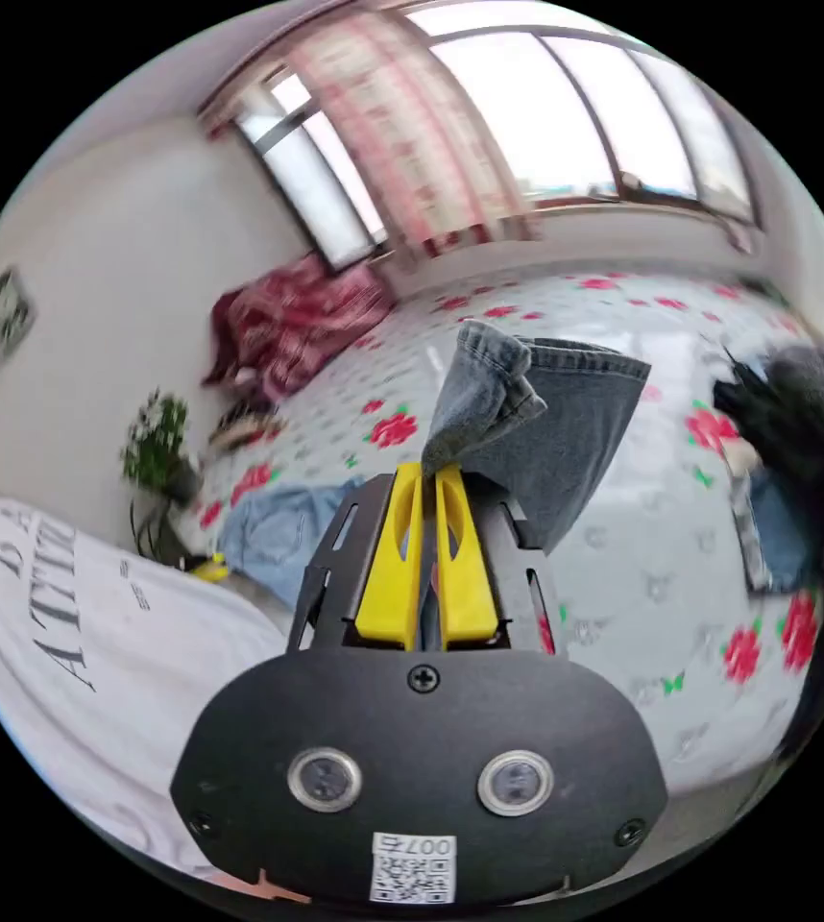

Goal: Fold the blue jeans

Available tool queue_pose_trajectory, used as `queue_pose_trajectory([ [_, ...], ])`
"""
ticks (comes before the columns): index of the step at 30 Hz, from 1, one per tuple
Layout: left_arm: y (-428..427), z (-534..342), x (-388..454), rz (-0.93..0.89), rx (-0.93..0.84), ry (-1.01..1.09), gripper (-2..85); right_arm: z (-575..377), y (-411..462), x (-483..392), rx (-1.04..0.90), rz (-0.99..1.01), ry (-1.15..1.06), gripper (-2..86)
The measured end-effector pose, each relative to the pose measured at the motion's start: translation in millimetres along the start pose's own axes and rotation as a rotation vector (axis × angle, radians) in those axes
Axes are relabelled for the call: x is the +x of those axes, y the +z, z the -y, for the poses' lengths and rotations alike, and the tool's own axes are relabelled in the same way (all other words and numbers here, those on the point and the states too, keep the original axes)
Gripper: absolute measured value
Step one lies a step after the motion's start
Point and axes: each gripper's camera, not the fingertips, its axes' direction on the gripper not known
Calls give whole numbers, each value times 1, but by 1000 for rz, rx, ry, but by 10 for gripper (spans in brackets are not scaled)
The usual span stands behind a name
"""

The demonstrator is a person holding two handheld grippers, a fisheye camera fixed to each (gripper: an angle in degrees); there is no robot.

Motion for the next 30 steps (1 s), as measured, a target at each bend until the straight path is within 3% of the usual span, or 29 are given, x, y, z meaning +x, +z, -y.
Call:
queue_pose_trajectory([
  [4, 9, 6, -10, -28, 13, -27, 92, 11, 105, -88, -237, 108, -254, -1],
  [6, 12, 9, -14, -44, 8, -34, 78, -9, 194, -126, -471, 200, -322, -1],
  [9, 15, 12, -20, -38, 6, -65, 30, -42, 286, -157, -783, 176, -386, -1],
  [16, -9, 18, 2, -102, -10, 197, -7, -14, 304, -174, -771, 224, -411, -2],
  [19, -36, 22, 14, -161, 118, 299, -7, -9, 320, -174, -798, 243, -370, -2],
  [21, -45, 33, 14, -183, 134, 306, -4, -13, 343, -172, -848, 233, -319, -2],
  [26, -35, 29, -14, -36, 43, 202, 75, -4, 359, -181, -844, 205, -304, -1],
  [30, -22, 11, -37, -55, 14, 106, 104, 10, 359, -182, -811, 225, -286, -1],
])
